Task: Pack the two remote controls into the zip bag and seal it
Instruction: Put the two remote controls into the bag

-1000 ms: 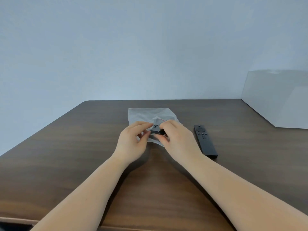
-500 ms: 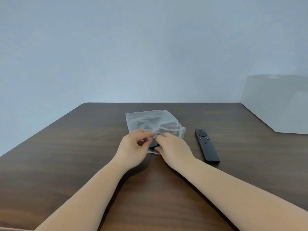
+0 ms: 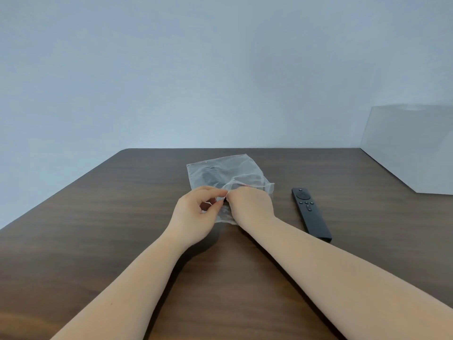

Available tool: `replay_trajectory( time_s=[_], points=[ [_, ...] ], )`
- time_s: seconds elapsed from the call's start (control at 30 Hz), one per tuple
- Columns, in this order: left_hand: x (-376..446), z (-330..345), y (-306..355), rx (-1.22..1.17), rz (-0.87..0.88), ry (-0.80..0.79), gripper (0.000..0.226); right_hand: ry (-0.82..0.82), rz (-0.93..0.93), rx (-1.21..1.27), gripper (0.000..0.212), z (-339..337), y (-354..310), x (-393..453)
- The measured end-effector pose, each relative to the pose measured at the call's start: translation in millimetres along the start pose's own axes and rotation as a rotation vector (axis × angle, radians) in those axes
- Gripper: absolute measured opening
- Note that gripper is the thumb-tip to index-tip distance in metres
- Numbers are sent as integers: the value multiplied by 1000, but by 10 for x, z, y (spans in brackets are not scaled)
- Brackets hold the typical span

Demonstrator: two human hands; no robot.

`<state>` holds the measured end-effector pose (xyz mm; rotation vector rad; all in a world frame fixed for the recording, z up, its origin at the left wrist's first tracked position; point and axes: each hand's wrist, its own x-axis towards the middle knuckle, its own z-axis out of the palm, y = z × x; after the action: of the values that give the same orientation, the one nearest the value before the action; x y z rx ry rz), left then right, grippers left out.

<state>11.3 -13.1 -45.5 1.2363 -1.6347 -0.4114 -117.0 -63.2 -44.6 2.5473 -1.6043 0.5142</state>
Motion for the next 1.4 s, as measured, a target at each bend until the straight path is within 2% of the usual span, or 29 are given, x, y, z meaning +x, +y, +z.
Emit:
replay_trajectory(
  time_s=[0.13, 0.33, 0.43, 0.5, 0.53, 0.67, 0.77, 0.93, 1.03, 1.13, 1.23, 1.3, 1.4],
  points=[
    [-1, 5, -6, 41, 31, -11, 26, -41, 28, 13, 24, 27, -9, -15],
    [-12, 2, 21, 95, 84, -18, 28, 64, -72, 93, 22, -80, 72, -282],
    [-36, -9, 39, 118, 80, -33, 29, 197, -77, 65, 20, -207, 206, -457],
    [-43, -18, 35, 139, 84, -47, 31, 294, 25, -16, 18, -311, 324, -569],
    [-47, -21, 33, 148, 88, -53, 32, 283, 121, -57, 21, -359, 377, -631],
    [-53, -18, 37, 205, 103, -84, 39, -20, 483, -176, 47, -419, 615, -858],
    [-64, -13, 40, 239, 124, -101, 44, -57, 555, -166, 45, -394, 725, -887],
    [-76, -2, 21, 277, 158, -99, 49, 38, 537, 5, 42, -349, 724, -812],
    [-74, -2, 7, 284, 158, -104, 47, 172, 461, 116, 44, -379, 732, -799],
    [-60, 2, -16, 292, 159, -106, 41, 323, 375, 238, 34, -495, 698, -807],
    [-52, 1, -26, 299, 163, -101, 39, 371, 300, 364, 21, -639, 548, -859],
    [-47, 4, -33, 294, 159, -82, 40, 391, 221, 360, 11, -745, 396, -936],
    [-31, 10, -55, 299, 162, -50, 47, 358, 87, 140, 10, -804, 207, -1072]
  ],
)
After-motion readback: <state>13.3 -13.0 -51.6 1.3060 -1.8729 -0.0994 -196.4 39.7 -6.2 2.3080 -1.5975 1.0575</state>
